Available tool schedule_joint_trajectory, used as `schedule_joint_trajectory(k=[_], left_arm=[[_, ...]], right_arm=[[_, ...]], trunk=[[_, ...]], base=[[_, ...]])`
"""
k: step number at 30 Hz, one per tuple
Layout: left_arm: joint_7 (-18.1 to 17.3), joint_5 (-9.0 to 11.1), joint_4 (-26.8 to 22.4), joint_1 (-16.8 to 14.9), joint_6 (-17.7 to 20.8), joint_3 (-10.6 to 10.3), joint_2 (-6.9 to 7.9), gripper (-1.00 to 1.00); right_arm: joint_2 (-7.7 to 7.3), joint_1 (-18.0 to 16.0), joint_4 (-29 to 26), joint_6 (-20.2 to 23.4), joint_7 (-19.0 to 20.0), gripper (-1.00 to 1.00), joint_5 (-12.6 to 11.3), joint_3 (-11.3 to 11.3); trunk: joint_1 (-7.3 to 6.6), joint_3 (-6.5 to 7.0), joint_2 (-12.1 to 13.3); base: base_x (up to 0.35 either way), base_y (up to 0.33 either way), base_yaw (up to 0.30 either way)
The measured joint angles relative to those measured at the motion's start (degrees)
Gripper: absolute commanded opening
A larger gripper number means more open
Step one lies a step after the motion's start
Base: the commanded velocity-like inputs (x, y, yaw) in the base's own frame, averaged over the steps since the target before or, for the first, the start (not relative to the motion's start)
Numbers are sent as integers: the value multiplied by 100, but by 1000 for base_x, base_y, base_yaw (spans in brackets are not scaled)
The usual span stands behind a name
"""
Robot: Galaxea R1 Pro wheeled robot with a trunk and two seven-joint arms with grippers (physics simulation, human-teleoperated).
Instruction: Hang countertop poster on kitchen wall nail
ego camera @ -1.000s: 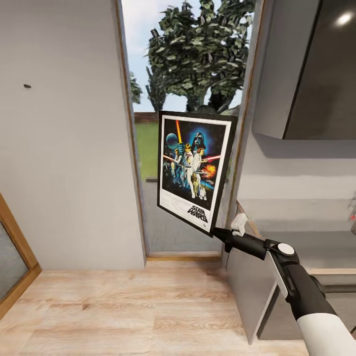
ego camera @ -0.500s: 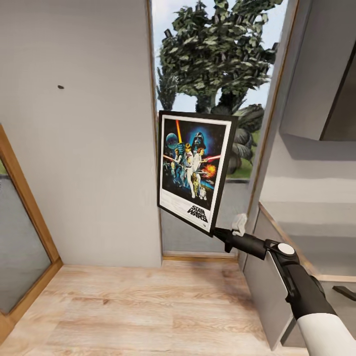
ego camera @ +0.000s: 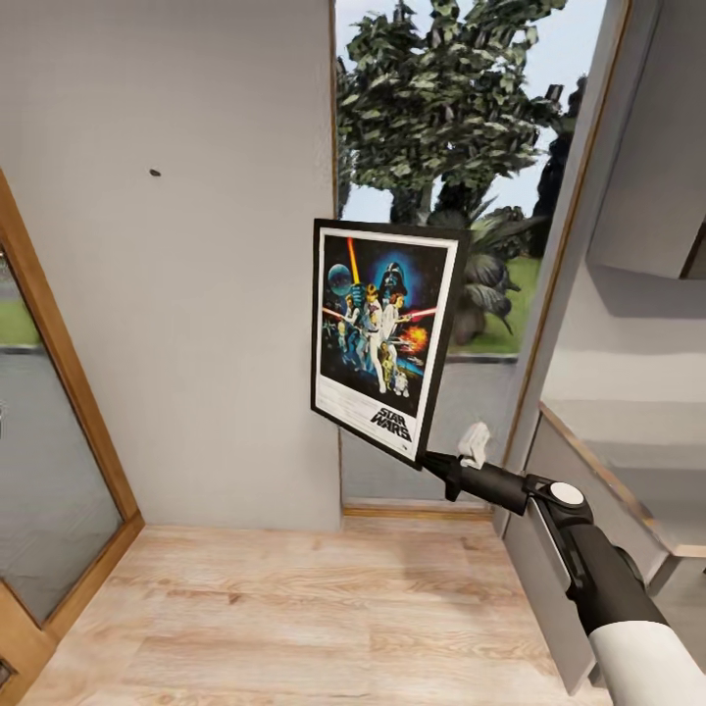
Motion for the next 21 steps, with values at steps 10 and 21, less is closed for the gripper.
schedule_joint_trajectory(k=[10, 21], left_arm=[[1, -4, 0, -3, 0, 0, 0, 100], [-1, -6, -5, 0, 0, -1, 0, 100]], right_arm=[[2, 2, -7, -4, -2, -100, 0, -4], [2, 1, -1, -3, 4, -100, -2, -12]], trunk=[[0, 0, 0], [-1, 0, 0]], base=[[0, 325, 0], [14, 345, 0]])
